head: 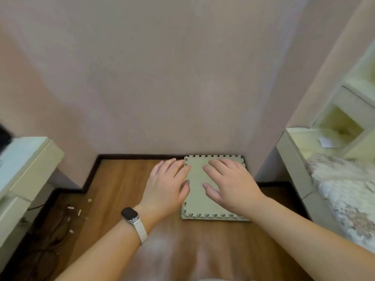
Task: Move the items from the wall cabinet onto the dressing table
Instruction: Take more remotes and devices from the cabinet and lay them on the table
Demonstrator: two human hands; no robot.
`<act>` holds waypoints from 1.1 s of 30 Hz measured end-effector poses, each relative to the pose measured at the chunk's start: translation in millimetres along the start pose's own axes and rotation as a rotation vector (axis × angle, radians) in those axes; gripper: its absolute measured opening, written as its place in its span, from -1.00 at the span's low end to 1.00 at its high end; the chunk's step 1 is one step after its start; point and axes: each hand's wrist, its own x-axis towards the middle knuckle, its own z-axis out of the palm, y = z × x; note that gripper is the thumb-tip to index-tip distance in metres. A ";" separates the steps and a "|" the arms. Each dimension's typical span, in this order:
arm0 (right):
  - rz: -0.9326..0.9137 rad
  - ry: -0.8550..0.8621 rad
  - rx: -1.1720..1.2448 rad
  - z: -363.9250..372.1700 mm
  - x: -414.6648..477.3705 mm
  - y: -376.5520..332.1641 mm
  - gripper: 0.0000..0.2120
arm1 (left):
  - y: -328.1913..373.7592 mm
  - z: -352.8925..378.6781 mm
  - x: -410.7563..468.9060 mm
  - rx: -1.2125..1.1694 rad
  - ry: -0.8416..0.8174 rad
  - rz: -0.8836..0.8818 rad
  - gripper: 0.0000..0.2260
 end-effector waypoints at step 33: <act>-0.863 0.217 0.343 86.3 423.3 -97.2 -0.56 | -242.2 -103.0 58.5 0.599 0.023 -0.713 -0.65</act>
